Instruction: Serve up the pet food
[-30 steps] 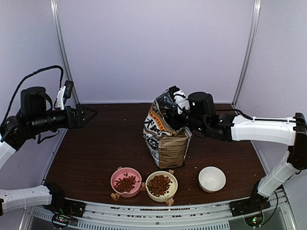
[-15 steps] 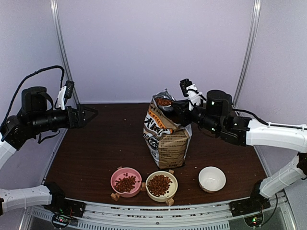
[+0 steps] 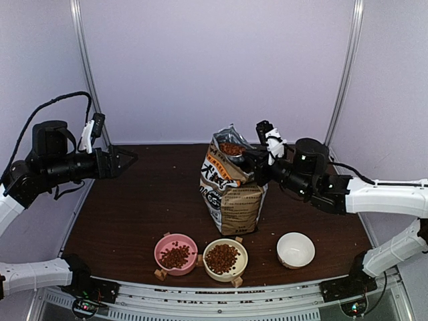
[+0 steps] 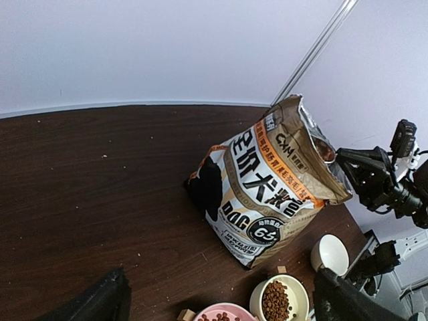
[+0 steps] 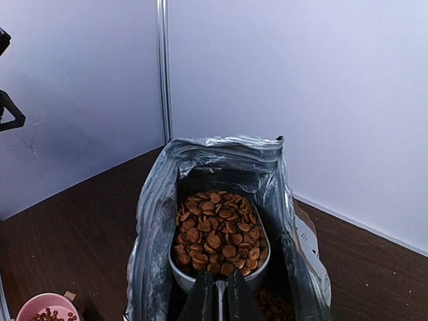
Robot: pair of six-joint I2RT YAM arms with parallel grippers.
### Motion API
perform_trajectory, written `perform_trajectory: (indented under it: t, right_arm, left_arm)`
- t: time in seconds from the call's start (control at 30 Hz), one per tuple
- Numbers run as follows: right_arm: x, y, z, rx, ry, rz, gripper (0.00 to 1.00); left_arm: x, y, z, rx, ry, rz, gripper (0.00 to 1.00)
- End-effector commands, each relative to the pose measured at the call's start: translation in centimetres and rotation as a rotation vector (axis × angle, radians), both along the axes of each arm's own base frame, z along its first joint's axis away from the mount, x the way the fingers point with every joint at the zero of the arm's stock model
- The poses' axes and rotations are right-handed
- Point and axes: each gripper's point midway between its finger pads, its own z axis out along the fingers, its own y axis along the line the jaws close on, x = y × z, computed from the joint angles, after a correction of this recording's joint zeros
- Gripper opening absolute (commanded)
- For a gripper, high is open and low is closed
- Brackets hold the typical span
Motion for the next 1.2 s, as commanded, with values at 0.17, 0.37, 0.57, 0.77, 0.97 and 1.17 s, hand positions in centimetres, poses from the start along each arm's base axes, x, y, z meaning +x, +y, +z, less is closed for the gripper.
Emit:
perform_trajectory:
  t: [0.17,0.37,0.57,0.77,0.97,1.17]
  right_arm:
    - [-1.5,-3.0,4.5,0.203,-0.1,-0.045,0.0]
    - [-2.3,-3.7,5.0,0.235,-0.115,-0.028,0.0]
    - [-3.4,-4.4,5.6,0.27,-0.136,-0.008,0.0]
    - [-4.2,-4.7,6.5,0.274,-0.155,0.016,0.0]
    - [-5.3,-4.7,8.0,0.291,-0.177,0.049,0.0]
    - [-7.1,-4.3,9.4,0.312,-0.19,0.096,0.0]
  left_arm:
    - [0.9,-0.1,1.9,-0.032,-0.049,0.023,0.98]
    - [1.2,-0.3,1.9,-0.037,-0.043,0.022,0.98]
    - [1.4,-0.5,1.8,-0.047,-0.036,0.023,0.98]
    - [1.5,-0.5,1.8,-0.054,-0.035,0.028,0.98]
    - [1.5,-0.5,1.6,-0.06,-0.033,0.031,0.98]
    - [1.4,-0.4,1.7,-0.062,-0.035,0.029,0.98]
